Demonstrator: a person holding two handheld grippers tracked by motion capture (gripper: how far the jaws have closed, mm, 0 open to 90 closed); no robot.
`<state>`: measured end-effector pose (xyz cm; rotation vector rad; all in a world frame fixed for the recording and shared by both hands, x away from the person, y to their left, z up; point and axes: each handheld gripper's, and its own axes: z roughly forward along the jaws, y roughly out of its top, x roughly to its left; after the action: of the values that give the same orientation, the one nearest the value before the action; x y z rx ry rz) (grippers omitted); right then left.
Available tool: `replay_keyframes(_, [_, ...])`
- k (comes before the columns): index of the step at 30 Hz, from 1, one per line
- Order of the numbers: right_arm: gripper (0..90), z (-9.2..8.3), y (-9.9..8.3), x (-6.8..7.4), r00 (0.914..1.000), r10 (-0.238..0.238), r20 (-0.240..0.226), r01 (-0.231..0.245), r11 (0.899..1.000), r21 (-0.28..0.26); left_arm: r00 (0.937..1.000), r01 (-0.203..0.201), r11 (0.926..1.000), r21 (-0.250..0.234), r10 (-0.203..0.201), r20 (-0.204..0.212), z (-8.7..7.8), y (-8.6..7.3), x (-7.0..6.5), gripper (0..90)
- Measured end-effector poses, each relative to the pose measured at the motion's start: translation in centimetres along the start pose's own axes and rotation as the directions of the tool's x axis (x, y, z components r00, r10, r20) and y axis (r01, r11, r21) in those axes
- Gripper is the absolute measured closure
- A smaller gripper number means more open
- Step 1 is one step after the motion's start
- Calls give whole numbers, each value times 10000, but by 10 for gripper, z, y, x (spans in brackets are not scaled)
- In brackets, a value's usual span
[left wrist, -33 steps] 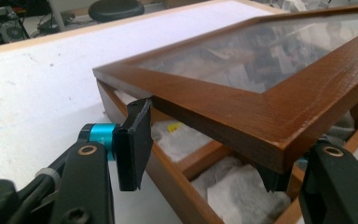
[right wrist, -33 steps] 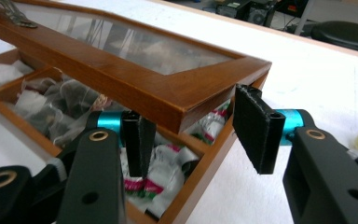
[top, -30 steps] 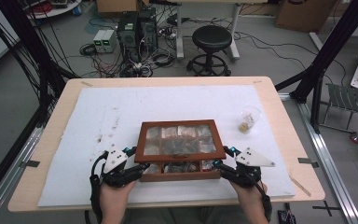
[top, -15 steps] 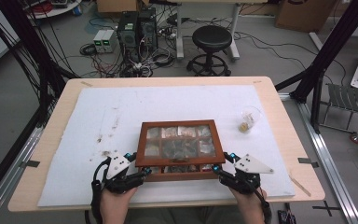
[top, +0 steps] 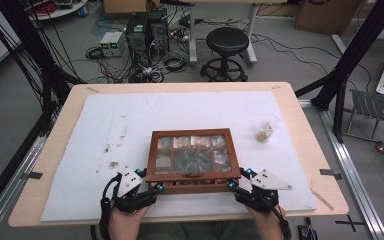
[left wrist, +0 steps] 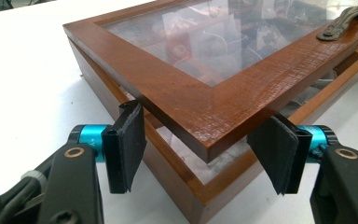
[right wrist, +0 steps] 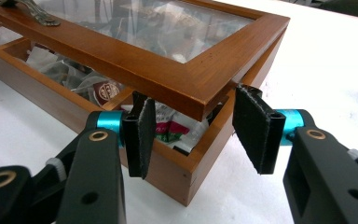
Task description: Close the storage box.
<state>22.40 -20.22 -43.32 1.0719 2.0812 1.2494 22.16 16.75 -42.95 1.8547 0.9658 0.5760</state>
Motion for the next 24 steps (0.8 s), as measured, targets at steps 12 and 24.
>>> replay_keyframes(12, [502,-2,-7,3,9997,128,-231,-126,9999,77,9999,88,10000,42,-88,-86,-3,-5,-5,341])
replay_keyframes(24, [499,-2,-11,3,9991,248,-350,-239,9994,240,9999,140,9994,313,-138,-55,-4,-8,-7,336])
